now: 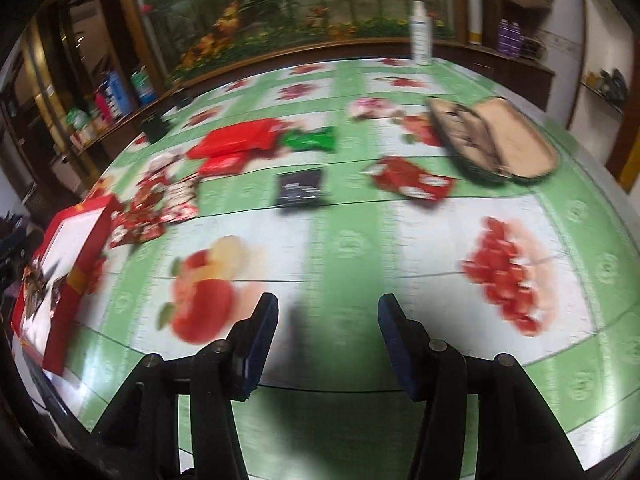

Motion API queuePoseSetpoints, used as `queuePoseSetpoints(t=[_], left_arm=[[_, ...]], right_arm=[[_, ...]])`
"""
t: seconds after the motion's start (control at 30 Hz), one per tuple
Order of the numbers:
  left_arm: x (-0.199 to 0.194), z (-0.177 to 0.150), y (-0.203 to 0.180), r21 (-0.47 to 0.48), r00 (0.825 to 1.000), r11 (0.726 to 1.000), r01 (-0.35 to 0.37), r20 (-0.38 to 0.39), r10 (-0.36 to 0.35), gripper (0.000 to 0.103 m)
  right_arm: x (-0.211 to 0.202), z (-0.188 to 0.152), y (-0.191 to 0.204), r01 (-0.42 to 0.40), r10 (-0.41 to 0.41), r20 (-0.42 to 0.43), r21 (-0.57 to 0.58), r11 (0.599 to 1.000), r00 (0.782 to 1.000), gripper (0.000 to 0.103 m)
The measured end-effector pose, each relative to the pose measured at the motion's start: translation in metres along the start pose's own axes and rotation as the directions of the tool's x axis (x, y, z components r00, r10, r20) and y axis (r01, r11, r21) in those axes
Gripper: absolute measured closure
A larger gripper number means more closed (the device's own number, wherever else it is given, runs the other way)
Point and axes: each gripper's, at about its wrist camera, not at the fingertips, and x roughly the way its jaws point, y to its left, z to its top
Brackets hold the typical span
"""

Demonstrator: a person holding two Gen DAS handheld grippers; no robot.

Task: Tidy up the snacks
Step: 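Move both open grippers back over the snacks on the table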

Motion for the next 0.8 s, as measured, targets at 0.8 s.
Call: queuePoseSetpoints(t=[0.8], left_arm=[[0.041, 0.004, -0.038, -0.057, 0.972, 0.988, 0.144, -0.180, -0.152, 0.028]], right_arm=[[0.019, 0.065, -0.055, -0.070, 0.061, -0.062, -0.168, 0.983, 0.996, 0.040]])
